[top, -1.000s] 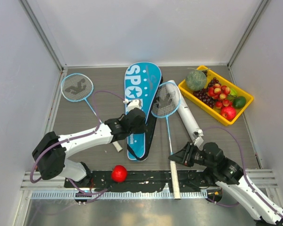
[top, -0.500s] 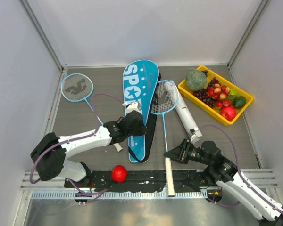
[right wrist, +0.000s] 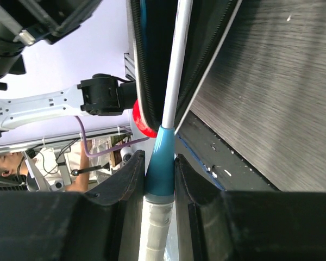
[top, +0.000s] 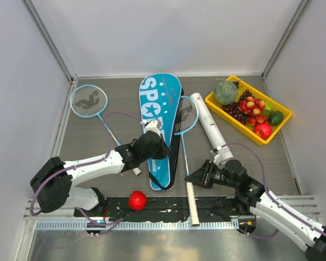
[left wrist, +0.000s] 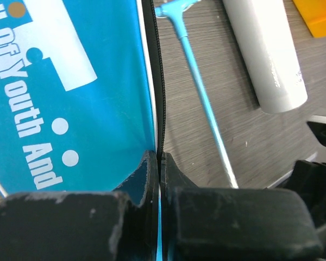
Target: Pack up the badminton gear
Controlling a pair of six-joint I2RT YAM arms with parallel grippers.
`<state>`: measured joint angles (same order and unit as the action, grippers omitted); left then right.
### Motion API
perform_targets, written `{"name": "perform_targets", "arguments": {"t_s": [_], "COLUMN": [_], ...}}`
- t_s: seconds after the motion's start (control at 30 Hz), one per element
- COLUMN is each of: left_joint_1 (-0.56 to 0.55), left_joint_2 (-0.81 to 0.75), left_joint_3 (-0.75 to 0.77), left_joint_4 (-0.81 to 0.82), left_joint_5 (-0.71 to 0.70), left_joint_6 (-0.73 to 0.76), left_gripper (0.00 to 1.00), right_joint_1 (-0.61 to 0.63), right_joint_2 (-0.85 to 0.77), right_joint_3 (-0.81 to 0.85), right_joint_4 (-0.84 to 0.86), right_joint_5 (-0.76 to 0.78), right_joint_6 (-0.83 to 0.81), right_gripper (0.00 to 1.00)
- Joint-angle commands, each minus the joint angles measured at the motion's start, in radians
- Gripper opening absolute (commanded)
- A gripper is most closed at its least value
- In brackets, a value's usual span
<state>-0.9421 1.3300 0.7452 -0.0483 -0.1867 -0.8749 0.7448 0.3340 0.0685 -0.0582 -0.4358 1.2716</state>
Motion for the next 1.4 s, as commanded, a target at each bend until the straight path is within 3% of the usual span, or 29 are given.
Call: {"name": "perform_targets", "arguments": {"t_s": [0.0, 0.33, 0.53, 0.73, 0.93, 1.07, 1.37], "left_joint_1": [0.002, 0.003, 0.003, 0.012, 0.031, 0.034, 0.034], "left_joint_2": [-0.020, -0.043, -0.055, -0.091, -0.127, -0.146, -0.118], "left_joint_3": [0.009, -0.030, -0.064, -0.151, -0.201, -0.214, -0.167], "left_joint_4": [0.116, 0.139, 0.133, 0.252, 0.324, 0.353, 0.321], "left_joint_5": [0.065, 0.156, 0.165, 0.222, 0.296, 0.338, 0.418], "left_joint_6": [0.034, 0.119, 0.165, 0.197, 0.223, 0.246, 0.280], "left_gripper": [0.00, 0.00, 0.00, 0.00, 0.00, 0.00, 0.00], "right_joint_1": [0.004, 0.001, -0.002, -0.005, -0.015, -0.013, -0.051], "right_joint_2": [0.077, 0.327, 0.254, 0.203, 0.249, 0.292, 0.411], "right_joint_3": [-0.010, 0.048, 0.065, 0.089, 0.102, 0.180, 0.227], "right_joint_4": [0.211, 0.357, 0.307, 0.206, 0.250, 0.137, 0.195], "right_joint_5": [-0.020, -0.118, -0.150, -0.161, -0.224, -0.215, -0.193], "right_joint_6": [-0.057, -0.109, -0.093, -0.144, -0.150, -0.259, -0.275], "right_gripper": [0.05, 0.05, 0.05, 0.05, 0.05, 0.05, 0.05]}}
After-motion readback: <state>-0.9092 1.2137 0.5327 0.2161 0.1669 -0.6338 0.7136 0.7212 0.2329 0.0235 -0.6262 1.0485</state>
